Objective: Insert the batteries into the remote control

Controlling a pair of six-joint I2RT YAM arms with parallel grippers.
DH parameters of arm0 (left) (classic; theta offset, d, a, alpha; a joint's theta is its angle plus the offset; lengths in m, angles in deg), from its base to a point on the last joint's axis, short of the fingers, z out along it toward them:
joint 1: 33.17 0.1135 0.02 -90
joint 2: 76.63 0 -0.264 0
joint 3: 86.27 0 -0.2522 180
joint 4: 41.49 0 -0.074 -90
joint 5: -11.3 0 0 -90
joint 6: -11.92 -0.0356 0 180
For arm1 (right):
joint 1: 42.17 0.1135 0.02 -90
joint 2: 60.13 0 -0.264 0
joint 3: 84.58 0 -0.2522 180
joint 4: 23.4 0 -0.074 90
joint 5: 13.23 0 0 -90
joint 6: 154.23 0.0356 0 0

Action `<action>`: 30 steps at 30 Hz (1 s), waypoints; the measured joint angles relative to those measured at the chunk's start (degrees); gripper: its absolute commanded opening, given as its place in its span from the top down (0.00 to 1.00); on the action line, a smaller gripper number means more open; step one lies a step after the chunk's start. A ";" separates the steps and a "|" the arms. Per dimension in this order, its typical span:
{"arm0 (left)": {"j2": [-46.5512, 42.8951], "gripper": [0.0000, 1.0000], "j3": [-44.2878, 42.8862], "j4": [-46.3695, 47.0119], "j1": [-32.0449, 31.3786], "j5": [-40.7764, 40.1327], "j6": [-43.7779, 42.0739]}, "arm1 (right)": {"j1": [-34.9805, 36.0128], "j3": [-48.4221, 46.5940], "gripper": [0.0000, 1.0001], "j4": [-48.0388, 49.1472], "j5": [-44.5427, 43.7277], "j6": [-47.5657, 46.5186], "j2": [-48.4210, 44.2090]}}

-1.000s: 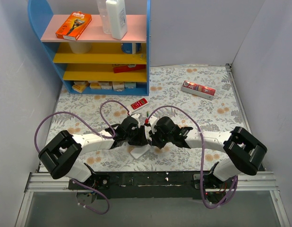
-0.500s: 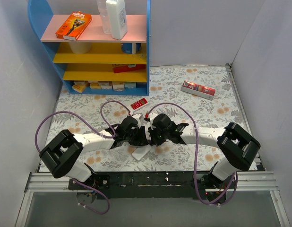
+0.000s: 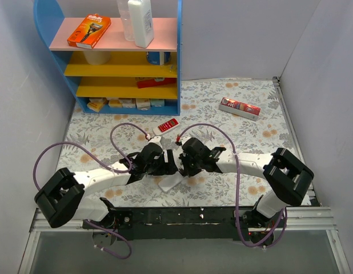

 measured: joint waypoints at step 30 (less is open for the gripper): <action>-12.48 0.19 6.80 -10.64 -0.74 3.19 17.73 | -2.86 2.78 0.58 -0.79 5.42 1.75 -2.19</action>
